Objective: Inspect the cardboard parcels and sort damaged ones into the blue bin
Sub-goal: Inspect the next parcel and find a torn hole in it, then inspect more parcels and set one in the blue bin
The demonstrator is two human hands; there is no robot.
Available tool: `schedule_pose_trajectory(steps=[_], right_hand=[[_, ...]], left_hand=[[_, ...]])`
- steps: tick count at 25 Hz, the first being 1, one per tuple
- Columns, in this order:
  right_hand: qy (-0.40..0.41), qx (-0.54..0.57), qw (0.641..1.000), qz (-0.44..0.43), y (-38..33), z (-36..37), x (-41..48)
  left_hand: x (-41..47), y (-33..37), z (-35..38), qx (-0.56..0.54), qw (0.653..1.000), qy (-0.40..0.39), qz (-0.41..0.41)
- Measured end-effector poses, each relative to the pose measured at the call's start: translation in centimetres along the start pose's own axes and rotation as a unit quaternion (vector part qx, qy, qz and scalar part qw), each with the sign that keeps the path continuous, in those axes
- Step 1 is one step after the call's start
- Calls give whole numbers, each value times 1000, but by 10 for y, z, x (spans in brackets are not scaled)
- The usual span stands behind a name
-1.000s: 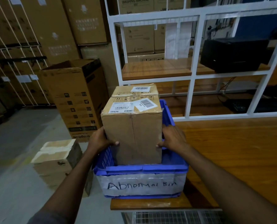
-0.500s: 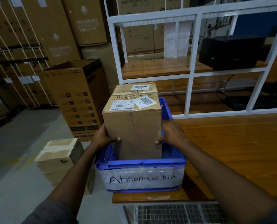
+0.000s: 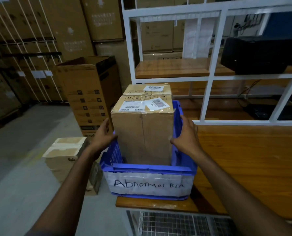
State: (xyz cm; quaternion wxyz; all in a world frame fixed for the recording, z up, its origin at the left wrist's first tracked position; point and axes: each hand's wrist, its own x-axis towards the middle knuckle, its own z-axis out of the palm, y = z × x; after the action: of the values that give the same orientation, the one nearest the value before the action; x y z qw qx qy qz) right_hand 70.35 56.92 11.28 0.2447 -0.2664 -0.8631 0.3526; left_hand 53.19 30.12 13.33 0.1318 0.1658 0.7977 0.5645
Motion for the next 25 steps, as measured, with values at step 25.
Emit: schedule_pose_trajectory(steps=[25], right_hand=[[-98,189,959,-189,-332,343,-92]], left_hand=[[-29,-169,-343,-102,938,320,79]])
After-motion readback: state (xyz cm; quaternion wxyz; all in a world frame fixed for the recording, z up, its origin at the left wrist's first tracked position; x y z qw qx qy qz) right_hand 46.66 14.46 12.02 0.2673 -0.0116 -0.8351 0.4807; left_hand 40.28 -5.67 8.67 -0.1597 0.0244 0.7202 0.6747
